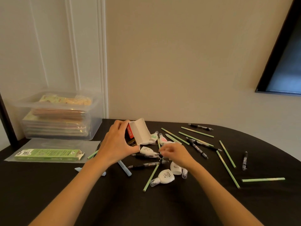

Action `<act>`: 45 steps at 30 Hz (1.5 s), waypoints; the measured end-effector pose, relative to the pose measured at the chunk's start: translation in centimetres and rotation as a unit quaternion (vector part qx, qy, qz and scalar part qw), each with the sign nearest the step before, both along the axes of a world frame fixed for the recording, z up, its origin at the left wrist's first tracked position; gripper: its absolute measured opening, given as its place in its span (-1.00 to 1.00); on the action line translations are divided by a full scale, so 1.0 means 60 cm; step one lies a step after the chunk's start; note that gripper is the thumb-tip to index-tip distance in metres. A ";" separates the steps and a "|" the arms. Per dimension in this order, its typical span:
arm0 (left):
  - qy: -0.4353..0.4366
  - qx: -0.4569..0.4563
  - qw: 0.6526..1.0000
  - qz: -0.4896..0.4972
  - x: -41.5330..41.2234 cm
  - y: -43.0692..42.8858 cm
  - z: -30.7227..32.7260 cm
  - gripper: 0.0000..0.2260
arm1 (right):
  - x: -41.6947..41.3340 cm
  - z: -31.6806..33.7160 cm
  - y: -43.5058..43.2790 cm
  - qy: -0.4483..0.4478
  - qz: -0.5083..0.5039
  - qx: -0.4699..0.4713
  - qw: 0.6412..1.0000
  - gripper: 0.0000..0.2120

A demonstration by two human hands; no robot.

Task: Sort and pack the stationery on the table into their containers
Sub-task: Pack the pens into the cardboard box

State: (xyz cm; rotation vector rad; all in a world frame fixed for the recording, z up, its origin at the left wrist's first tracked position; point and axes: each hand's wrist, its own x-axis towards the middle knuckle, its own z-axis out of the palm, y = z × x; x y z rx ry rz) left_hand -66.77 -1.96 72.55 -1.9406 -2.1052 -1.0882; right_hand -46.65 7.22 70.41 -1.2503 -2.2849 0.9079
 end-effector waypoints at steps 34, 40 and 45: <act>0.077 -0.138 0.987 0.012 0.048 0.016 0.006 -0.18 | 0.036 0.052 -0.035 0.191 -0.038 0.080 0.978 -0.80; 0.080 -0.138 0.987 -0.020 0.045 -0.001 0.022 -0.18 | -0.021 0.053 -0.061 0.111 0.005 0.189 0.976 -0.85; 0.082 -0.140 0.986 -0.033 0.041 -0.012 0.029 -0.18 | -0.040 0.040 -0.065 0.103 0.016 0.170 0.980 -0.90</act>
